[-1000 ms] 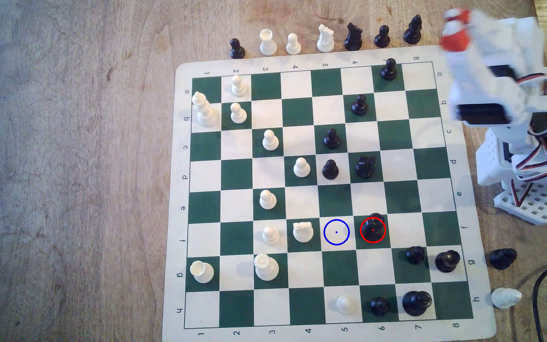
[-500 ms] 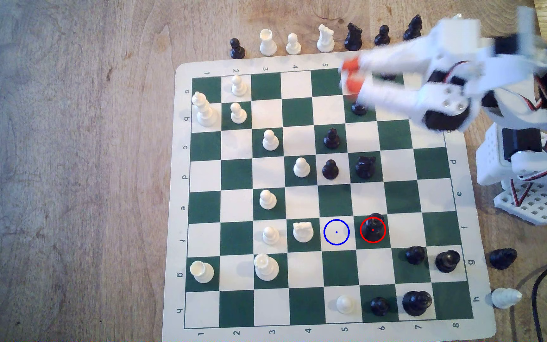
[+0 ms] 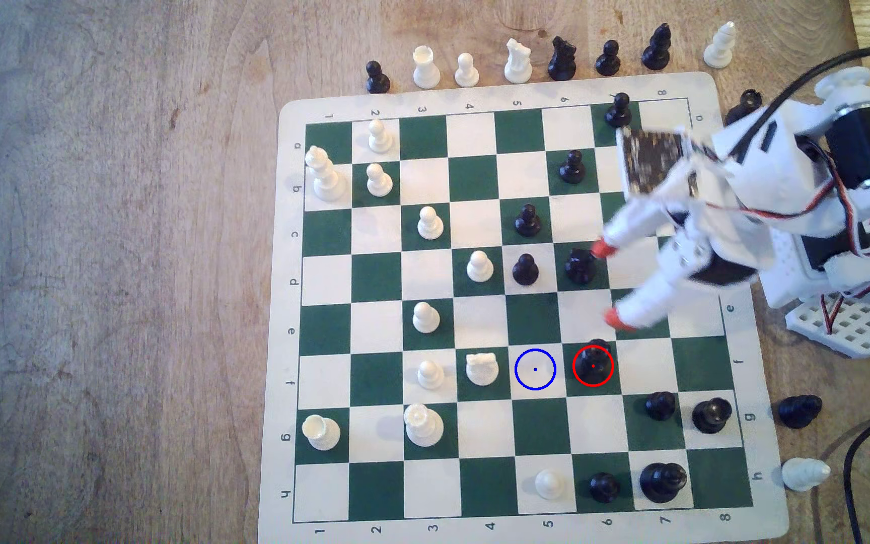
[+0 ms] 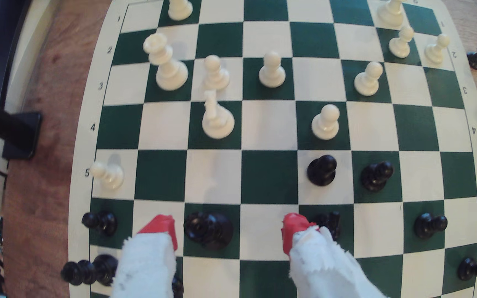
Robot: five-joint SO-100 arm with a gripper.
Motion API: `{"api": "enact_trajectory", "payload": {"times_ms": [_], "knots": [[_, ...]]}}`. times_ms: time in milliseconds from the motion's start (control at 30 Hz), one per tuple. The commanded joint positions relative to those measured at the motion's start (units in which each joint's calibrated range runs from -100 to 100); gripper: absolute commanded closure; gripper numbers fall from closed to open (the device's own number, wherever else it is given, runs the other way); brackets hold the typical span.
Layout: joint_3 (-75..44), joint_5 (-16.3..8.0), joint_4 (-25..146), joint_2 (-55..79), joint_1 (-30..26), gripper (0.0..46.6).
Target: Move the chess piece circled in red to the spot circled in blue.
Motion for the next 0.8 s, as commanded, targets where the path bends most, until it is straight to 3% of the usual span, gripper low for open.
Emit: {"api": "enact_trajectory", "payload": {"times_ms": [0, 167, 767], "knots": [[-4.49, 0.15, 4.49, -0.19, -4.66, 26.4], [0.31, 0.49, 3.91, -0.1, -7.4, 29.7], [5.3, 0.73, -5.1, 12.72, -8.89, 31.6]]}}
